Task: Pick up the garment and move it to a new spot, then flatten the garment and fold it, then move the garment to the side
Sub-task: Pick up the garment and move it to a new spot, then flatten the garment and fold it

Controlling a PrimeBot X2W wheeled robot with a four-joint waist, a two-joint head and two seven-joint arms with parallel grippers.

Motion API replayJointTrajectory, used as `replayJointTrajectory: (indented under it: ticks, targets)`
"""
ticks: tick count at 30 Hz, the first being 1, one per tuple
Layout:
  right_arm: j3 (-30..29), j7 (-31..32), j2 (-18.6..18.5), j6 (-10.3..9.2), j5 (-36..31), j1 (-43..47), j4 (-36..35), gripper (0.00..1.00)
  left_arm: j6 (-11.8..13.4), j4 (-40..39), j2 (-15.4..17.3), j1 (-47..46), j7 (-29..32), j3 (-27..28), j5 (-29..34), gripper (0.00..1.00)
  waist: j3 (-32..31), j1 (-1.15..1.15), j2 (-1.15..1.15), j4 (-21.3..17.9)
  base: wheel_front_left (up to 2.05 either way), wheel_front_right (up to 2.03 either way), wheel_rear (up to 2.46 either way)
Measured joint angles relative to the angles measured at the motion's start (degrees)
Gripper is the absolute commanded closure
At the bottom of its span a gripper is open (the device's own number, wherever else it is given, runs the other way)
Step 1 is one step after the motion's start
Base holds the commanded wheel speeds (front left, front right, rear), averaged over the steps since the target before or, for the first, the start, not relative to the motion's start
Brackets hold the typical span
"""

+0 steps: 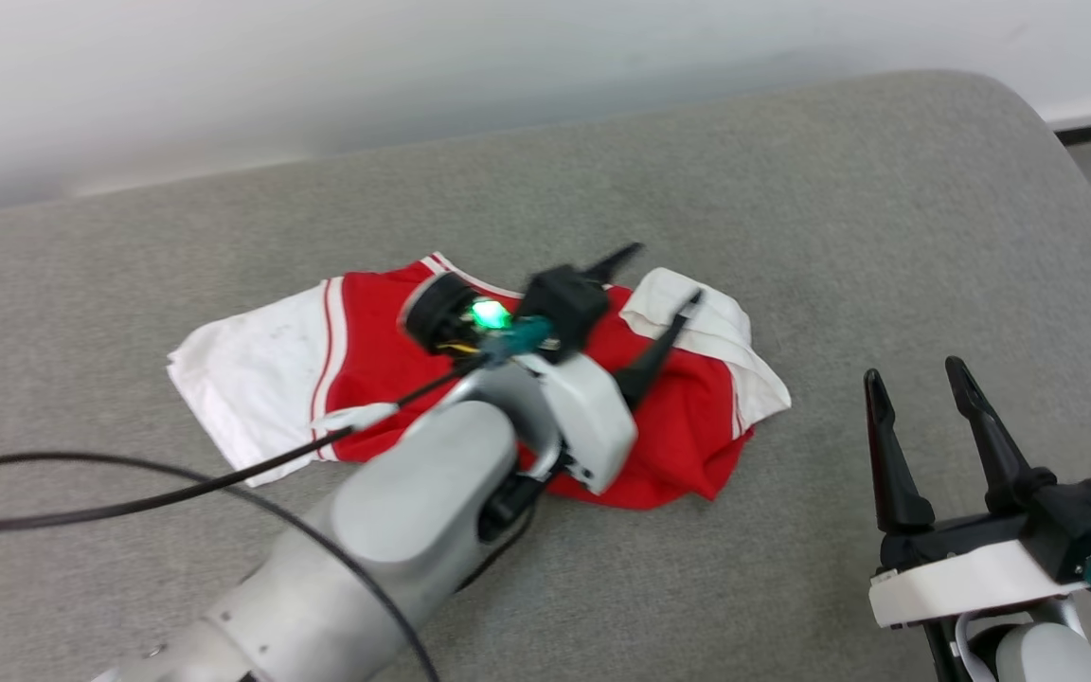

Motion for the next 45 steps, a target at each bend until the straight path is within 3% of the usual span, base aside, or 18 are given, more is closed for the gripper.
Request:
replayJointTrajectory:
  ticks: [6,11,17,21,26,32,38,42,45]
  targets:
    - [-1.3,0.0,0.0,0.00,-0.5,2.0,-0.4,0.00,5.3,-3.8,7.5,6.0,-2.4,7.6,-0.9,0.00,-3.0,0.00,0.00,3.7,0.00,0.00,0.00]
    - [-1.6,0.0,0.0,0.00,-0.6,3.1,-0.9,0.00,10.1,-13.2,14.1,15.4,-2.6,17.4,-0.1,0.00,-5.1,0.00,0.00,6.7,0.00,0.00,0.00]
    - [-1.3,0.0,0.0,0.00,-0.7,4.0,-1.2,0.00,12.6,-24.0,17.4,30.4,-2.6,27.9,2.3,0.00,-7.0,0.00,0.00,8.8,0.00,0.00,0.00]
    - [-1.3,0.0,0.0,0.00,-0.8,4.7,-1.3,0.00,12.9,-29.0,16.4,39.5,-2.6,32.1,4.9,0.00,-7.9,0.00,0.00,9.3,0.00,0.00,0.00]
    - [-1.5,0.0,0.0,0.01,-0.4,5.8,-1.3,0.00,12.6,-33.0,12.2,47.1,-2.6,34.7,8.3,0.00,-8.7,-0.01,0.00,9.6,0.00,0.00,0.00]
    - [-1.6,0.0,0.0,0.00,-0.1,6.3,-1.3,0.00,10.4,-34.5,7.5,48.7,-2.6,37.8,11.4,0.00,-7.9,0.00,0.00,9.9,0.00,0.00,0.00]
    - [-2.0,0.8,0.0,0.00,-0.8,5.3,-0.8,0.00,7.7,-34.7,5.7,47.6,-2.6,40.2,14.2,0.00,-6.0,0.00,0.00,10.2,0.00,0.00,0.00]
    - [0.9,11.4,-1.4,0.02,-1.4,0.7,-2.6,0.00,6.1,-34.8,4.7,46.7,-2.6,41.3,15.6,0.00,-3.7,0.00,0.00,10.6,0.00,0.00,0.00]
    - [4.1,24.9,-7.1,0.01,1.3,-4.2,-3.8,0.00,5.0,-34.3,3.5,45.7,-2.6,41.9,16.6,0.00,-1.6,0.00,0.00,11.1,0.00,0.00,0.00]
